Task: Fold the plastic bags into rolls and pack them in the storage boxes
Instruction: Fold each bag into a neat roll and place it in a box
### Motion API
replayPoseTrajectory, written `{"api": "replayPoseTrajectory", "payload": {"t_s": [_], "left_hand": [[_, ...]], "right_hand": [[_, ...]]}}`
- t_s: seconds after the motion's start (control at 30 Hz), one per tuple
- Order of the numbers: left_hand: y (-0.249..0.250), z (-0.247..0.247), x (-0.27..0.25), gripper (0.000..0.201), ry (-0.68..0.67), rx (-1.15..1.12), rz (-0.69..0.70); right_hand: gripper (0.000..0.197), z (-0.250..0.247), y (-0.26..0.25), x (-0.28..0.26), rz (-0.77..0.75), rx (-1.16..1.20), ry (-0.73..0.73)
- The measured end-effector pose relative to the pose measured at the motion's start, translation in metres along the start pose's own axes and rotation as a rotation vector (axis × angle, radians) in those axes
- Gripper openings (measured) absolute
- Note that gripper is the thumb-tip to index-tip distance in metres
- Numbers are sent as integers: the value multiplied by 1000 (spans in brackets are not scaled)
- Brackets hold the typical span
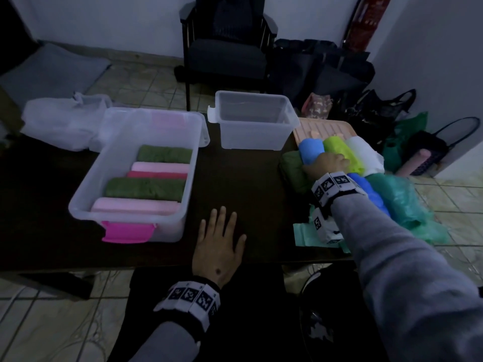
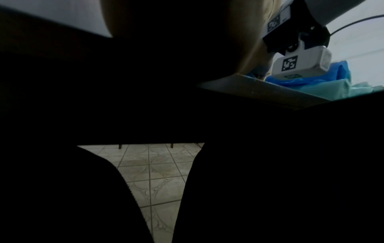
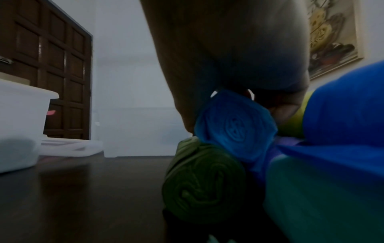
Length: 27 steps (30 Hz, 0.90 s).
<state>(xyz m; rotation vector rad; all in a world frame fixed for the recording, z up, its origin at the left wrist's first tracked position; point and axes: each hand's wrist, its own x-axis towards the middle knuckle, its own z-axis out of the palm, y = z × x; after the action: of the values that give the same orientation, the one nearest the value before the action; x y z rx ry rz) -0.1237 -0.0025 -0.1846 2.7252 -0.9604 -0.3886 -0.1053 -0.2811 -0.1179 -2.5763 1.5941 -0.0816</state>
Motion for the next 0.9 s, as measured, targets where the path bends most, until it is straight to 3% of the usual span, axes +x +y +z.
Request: {"api": "replayPoseTrajectory", "payload": {"t_s": [0.17,0.33,0.53,0.63,0.7,0.8,0.9], "left_hand": [[-1,1,1,59,16,4,3],[-1,2,0,58,38,12,19],[-2,4,1,58,59,18,18],[-3,7,0,69,63,38,27],[-3,8,2,64,51,40,23],[-3,6,1,59,45,16,16],[-3,6,1,72,37,-7,29]], "right_hand": [[53,-2,-2,-2,-92,54,54],[52,-14,-13,-40,-328,18,164],[51,5,-25,-98,-683,-27,28],[53,24,-27,-109,-700,-123,-24],[54,28,-26,-110,-683,-121,-49],[66,23,-26,-107,-685,-77,-114],[72,13,-30,-106,-662,43,-132]]}}
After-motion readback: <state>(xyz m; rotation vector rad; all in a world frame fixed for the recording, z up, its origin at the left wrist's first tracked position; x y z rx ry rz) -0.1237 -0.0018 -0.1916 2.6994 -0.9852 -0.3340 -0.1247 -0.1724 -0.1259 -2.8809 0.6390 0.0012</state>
